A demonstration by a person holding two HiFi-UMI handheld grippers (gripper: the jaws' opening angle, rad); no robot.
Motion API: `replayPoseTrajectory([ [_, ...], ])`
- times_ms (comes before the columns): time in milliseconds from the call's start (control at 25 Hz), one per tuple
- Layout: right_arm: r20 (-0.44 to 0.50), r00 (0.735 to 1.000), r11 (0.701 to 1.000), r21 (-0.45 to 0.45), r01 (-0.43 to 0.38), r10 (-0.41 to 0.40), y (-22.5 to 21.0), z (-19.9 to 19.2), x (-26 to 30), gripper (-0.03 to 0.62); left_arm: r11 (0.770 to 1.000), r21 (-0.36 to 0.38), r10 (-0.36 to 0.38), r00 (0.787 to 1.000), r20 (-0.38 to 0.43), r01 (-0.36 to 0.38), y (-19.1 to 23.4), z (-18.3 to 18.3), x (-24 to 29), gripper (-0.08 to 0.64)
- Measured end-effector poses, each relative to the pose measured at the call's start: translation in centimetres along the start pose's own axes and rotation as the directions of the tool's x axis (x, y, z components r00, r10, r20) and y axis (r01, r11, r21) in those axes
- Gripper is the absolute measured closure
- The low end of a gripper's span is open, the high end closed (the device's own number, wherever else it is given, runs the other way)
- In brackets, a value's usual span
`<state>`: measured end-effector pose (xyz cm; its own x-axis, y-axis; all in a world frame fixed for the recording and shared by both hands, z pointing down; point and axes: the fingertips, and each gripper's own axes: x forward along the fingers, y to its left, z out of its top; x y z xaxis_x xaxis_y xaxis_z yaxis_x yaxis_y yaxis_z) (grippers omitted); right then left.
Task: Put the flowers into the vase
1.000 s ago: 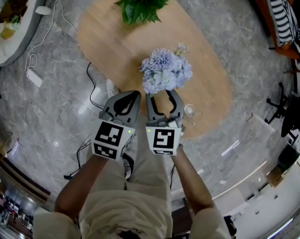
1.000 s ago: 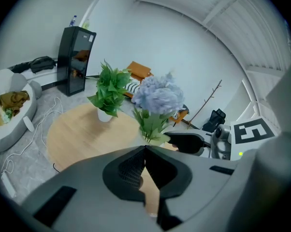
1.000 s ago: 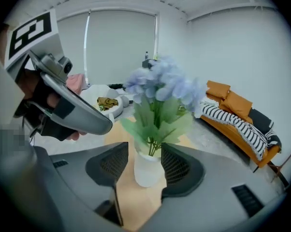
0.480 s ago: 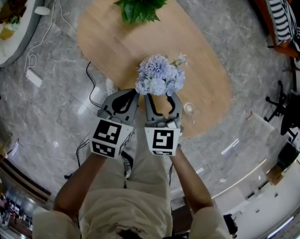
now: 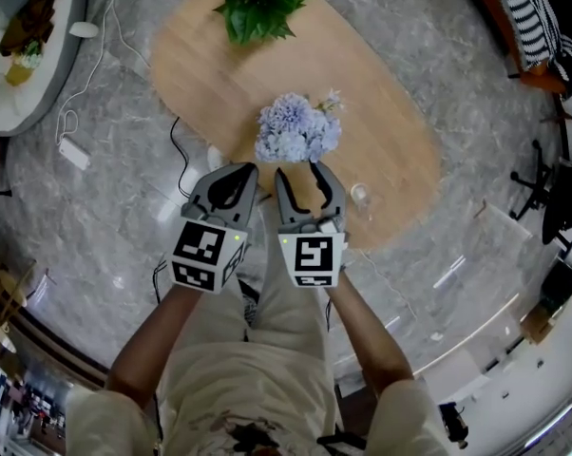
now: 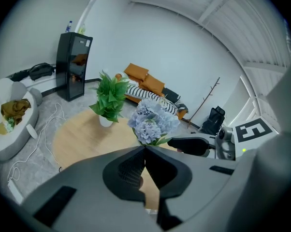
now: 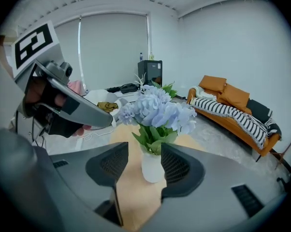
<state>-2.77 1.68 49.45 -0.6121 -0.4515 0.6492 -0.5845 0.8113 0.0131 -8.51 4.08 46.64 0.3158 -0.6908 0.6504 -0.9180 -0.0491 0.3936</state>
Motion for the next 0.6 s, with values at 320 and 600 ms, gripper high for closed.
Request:
replayPoseTrajectory([
  [320,0.032,0.999,1.0,0.005,-0.023,0.023,1.1,2.3,-3.4,0.383,0.999,0.033,0.002,1.0,0.004,-0.002,-1.7,1.3,-2.5,0.552],
  [600,0.055,0.998,0.999,0.01,-0.041,0.041,1.8,4.9,-6.6,0.387,0.998,0.059,-0.011,1.0,0.018,0.01,-4.2,3.4,-4.9,0.552],
])
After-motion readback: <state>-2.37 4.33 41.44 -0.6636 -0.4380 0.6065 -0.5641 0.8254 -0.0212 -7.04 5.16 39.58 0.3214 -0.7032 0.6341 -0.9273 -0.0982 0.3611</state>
